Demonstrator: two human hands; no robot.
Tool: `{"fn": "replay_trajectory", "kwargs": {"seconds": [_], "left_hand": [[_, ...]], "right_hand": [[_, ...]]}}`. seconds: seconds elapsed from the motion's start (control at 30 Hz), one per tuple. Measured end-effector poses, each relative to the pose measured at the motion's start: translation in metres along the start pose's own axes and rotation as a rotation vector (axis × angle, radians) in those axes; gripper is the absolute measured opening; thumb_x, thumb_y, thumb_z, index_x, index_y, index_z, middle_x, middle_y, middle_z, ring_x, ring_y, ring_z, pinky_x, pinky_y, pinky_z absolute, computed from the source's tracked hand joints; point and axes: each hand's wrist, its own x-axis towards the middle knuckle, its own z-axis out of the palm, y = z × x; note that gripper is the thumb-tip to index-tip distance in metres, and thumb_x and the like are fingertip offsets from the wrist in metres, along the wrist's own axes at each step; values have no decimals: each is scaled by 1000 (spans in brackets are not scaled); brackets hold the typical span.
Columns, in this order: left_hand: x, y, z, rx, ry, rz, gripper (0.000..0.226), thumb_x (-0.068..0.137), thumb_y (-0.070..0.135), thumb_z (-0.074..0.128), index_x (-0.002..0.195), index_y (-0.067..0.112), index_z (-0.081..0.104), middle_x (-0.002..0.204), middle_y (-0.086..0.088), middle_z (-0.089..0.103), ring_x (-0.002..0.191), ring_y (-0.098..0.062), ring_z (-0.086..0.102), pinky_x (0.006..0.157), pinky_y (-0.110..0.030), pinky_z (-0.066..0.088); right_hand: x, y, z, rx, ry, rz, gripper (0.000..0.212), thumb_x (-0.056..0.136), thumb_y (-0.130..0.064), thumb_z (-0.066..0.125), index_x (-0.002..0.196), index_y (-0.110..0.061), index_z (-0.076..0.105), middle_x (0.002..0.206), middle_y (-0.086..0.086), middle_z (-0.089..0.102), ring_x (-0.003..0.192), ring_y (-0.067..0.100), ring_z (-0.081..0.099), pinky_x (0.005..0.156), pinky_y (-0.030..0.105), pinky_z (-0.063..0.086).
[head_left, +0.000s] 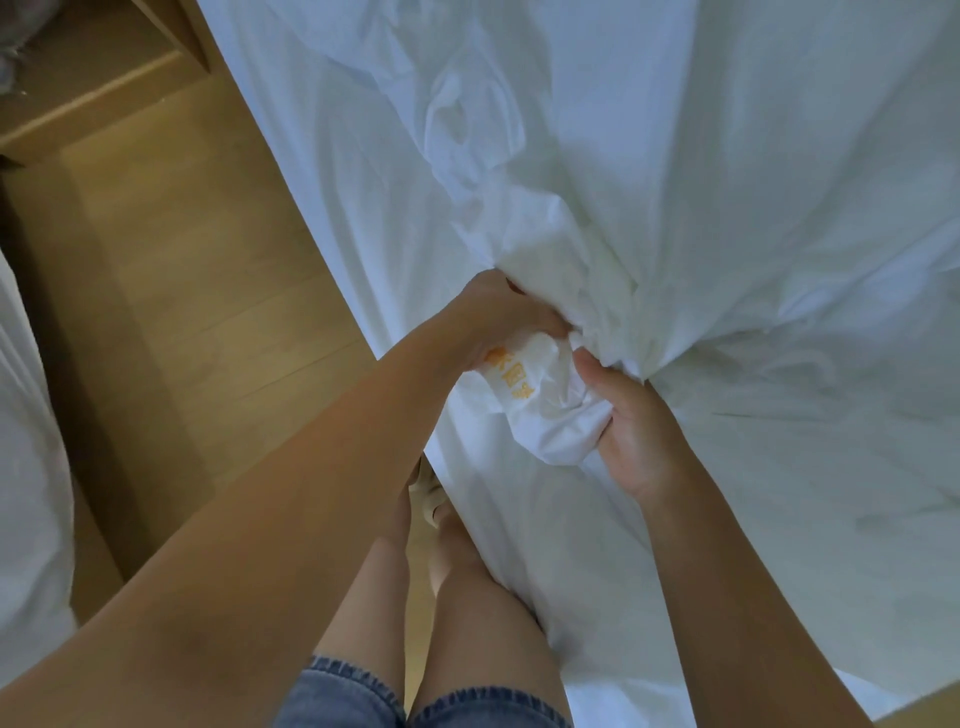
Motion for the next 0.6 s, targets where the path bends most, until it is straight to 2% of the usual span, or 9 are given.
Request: {"fn": "replay_trajectory", "kwargs": {"seconds": [0.07, 0.13, 0.2, 0.27, 0.33, 0.4, 0.5, 0.6], "left_hand": [[3, -3, 1, 6, 22, -14, 31, 64, 13, 82, 87, 19, 61, 86, -1, 67, 75, -19, 65, 50, -23, 50], [5, -7, 1, 65, 2, -56, 33, 65, 17, 81, 93, 19, 63, 90, -2, 66, 77, -18, 65, 54, -25, 51], [7, -12, 1, 116, -61, -59, 35, 65, 25, 83, 95, 21, 65, 92, 1, 69, 78, -14, 66, 54, -22, 50], [5, -14, 3, 152, -118, 9, 31, 67, 28, 83, 93, 25, 66, 88, 10, 68, 72, -4, 65, 48, -15, 46], [6, -13, 3, 215, -132, 98, 37, 70, 26, 81, 103, 24, 65, 89, 18, 63, 73, 1, 60, 51, -12, 43], [9, -11, 5, 291, -127, 146, 41, 71, 19, 78, 110, 18, 63, 92, 12, 63, 76, -3, 59, 60, -14, 44], [11, -6, 14, 443, -134, 167, 29, 72, 10, 69, 98, 0, 62, 83, -6, 61, 72, -18, 57, 61, -25, 46], [6, 0, 28, 763, -103, 244, 17, 78, 15, 65, 90, 6, 59, 80, -4, 56, 77, -21, 53, 62, -26, 43]], "right_hand": [[0, 4, 3, 35, 83, -7, 35, 76, -28, 66, 106, -12, 68, 116, 13, 67, 111, 24, 62, 101, 40, 45], [0, 10, 8, 61, 220, -3, 20, 74, -24, 69, 90, -12, 71, 107, 14, 70, 104, 26, 65, 102, 46, 44], [1, 14, 10, 95, 299, -8, 6, 73, -20, 71, 75, -15, 70, 92, 10, 71, 95, 24, 67, 100, 46, 46], [2, 14, 8, 104, 308, 13, 8, 78, -20, 71, 78, -12, 70, 92, 12, 71, 94, 26, 68, 99, 46, 47], [3, 14, 5, 112, 295, 45, 13, 81, -23, 70, 85, -11, 70, 99, 14, 71, 96, 27, 68, 98, 48, 47], [1, 15, 5, 101, 287, 40, 19, 74, -32, 71, 83, -15, 72, 97, 11, 72, 94, 24, 69, 94, 44, 50], [-3, 18, 10, 110, 350, -2, 22, 66, -37, 72, 77, -18, 74, 90, 7, 73, 89, 20, 70, 89, 40, 51], [-6, 25, 10, 159, 395, -10, 24, 68, -36, 71, 84, -18, 74, 95, 6, 73, 95, 21, 69, 92, 40, 51]]}}
